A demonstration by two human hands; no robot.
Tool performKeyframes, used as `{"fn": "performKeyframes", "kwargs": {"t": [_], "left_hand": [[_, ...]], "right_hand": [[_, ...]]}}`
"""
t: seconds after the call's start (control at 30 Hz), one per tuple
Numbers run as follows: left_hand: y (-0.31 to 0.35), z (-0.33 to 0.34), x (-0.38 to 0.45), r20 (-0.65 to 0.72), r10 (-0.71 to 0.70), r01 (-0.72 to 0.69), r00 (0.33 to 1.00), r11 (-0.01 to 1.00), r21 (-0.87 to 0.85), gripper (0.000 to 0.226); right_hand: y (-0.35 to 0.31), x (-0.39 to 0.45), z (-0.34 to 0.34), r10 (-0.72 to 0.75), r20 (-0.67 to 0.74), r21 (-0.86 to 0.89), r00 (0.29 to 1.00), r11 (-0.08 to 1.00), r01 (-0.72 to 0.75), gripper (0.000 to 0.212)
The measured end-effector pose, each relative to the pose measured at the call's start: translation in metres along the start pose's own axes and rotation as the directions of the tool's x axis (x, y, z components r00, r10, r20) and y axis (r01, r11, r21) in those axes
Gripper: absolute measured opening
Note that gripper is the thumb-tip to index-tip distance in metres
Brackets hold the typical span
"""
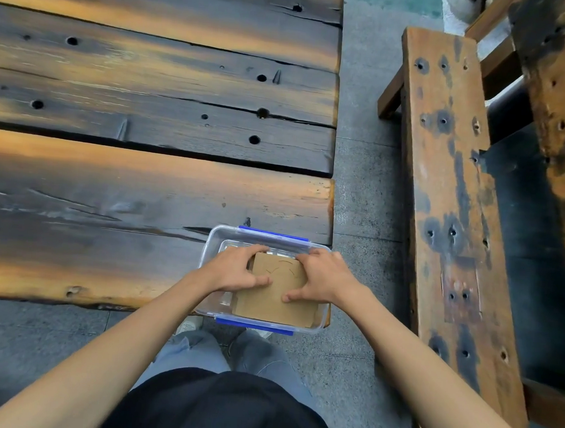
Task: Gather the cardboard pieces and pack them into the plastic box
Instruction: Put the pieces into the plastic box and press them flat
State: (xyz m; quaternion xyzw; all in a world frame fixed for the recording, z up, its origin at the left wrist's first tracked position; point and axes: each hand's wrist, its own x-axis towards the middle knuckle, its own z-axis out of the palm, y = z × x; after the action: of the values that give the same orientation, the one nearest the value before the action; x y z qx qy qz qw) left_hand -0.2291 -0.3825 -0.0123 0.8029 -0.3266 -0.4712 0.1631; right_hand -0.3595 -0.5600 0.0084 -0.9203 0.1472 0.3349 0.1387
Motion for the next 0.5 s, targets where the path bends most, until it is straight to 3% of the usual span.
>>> {"fn": "performKeyframes", "kwargs": {"t": [0.17,0.3,0.43,0.5], "left_hand": [[-0.004,0.005,-0.003,0.07,-0.08,0.08,0.994,0.997,-0.003,0.114],[-0.002,0.009,-0.003,0.111,-0.112,0.11,0.987,0.994,0.022,0.127],[-0.004,0.009,-0.003,0.133,-0.108,0.118,0.985,0.991,-0.065,0.127],[-0.006,0.008,-0.005,0.15,-0.102,0.122,0.984,0.983,-0.136,0.113]], "right_hand": [[-0.002,-0.001,0.002,0.061,0.054,-0.007,0.997,0.998,-0.06,0.106],[-0.007,0.004,0.001,0.059,0.131,0.131,0.99,0.988,-0.076,0.111],[-0.002,0.009,0.002,-0.013,0.151,0.288,0.988,0.957,-0.031,0.111],[0.001,0.011,0.001,-0.037,0.153,0.298,0.987,0.954,-0.01,0.111]]}}
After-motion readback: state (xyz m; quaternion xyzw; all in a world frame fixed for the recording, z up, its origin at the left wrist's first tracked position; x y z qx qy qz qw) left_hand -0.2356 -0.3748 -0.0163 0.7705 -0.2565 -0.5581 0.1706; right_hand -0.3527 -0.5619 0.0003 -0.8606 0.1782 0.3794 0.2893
